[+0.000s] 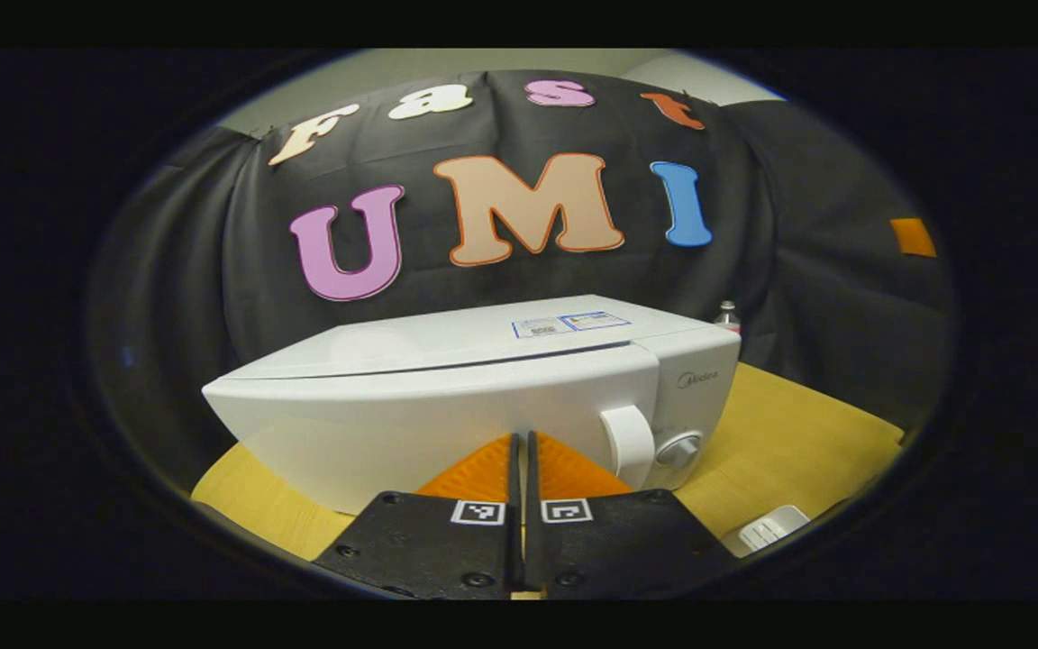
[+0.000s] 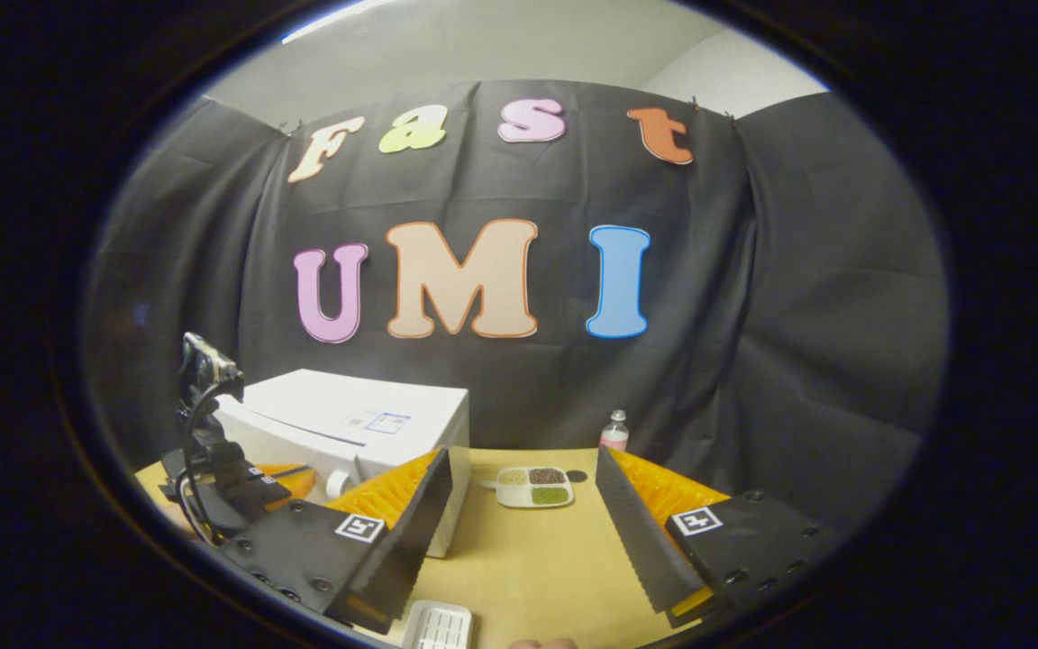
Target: Open the microwave oven with the left hand, put the food in, and close the microwave oven.
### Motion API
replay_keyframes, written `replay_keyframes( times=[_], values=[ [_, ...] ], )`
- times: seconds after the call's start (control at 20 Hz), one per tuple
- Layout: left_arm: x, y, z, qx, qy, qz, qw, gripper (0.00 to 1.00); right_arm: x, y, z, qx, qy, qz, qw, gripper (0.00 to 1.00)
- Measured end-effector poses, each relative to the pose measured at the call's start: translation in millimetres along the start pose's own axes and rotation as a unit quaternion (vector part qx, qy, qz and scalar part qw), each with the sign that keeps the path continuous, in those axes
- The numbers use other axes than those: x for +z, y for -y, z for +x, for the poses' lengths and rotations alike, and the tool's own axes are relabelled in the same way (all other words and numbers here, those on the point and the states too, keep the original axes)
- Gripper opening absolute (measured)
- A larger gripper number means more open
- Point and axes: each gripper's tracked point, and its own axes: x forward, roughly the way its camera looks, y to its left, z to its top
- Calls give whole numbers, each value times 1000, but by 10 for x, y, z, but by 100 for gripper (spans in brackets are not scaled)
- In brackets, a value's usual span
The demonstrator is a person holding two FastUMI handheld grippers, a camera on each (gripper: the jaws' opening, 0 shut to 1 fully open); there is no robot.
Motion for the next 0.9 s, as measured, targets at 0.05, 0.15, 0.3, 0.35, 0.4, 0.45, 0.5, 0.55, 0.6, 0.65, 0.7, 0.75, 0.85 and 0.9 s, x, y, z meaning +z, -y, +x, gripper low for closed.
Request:
replay_keyframes(
  times=[0.05, 0.15, 0.3, 0.35, 0.4, 0.45, 0.5, 0.55, 0.6, 0.65, 0.7, 0.75, 0.85, 0.9],
  values=[
    [-77, -11, -34, -4, -20, 4, 1000, 0, -7, -24, 12, 3, -2, 3, 1000, 92],
    [-30, -8, -27, -9, 0, 4, 1000, 1, -4, -36, 22, 4, -1, 2, 1000, 92],
    [-78, -2, 0, -8, -8, 3, 1000, 1, -40, -48, 1, 5, -5, -4, 1000, 92],
    [-90, 3, 3, -8, -10, 3, 1000, 1, -46, -62, -13, 6, -7, -4, 1000, 92],
    [-88, 5, 2, -9, -12, 6, 1000, 5, -43, -70, -20, 5, -6, -3, 1000, 92],
    [-64, 5, 1, -10, -11, 11, 1000, 0, -28, -77, -31, 5, -4, -3, 1000, 92],
    [-43, -35, -28, -4, -12, 15, 1000, 5, -39, -86, -48, 4, -5, -3, 1000, 92],
    [21, -61, -79, -4, -8, 13, 1000, 0, -46, -99, -70, 4, -5, -1, 1000, 92],
    [100, -85, -139, -4, 4, 6, 1000, 5, -38, -119, -95, 4, -3, 0, 1000, 92],
    [193, -111, -218, -3, 15, -3, 1000, 0, -25, -134, -111, 3, -1, 0, 1000, 92],
    [260, -149, -306, -1, 20, -7, 1000, 1, -27, -150, -127, 3, 0, -1, 1000, 92],
    [337, -221, -419, 7, 26, -7, 1000, 1, -19, -170, -152, 3, 1, -1, 1000, 92],
    [471, -365, -675, 20, 41, -15, 999, 5, -4, -244, -188, 6, 4, 2, 1000, 92],
    [539, -443, -807, 25, 48, -18, 998, 4, -3, -285, -213, 9, 5, 3, 1000, 92]
  ],
)
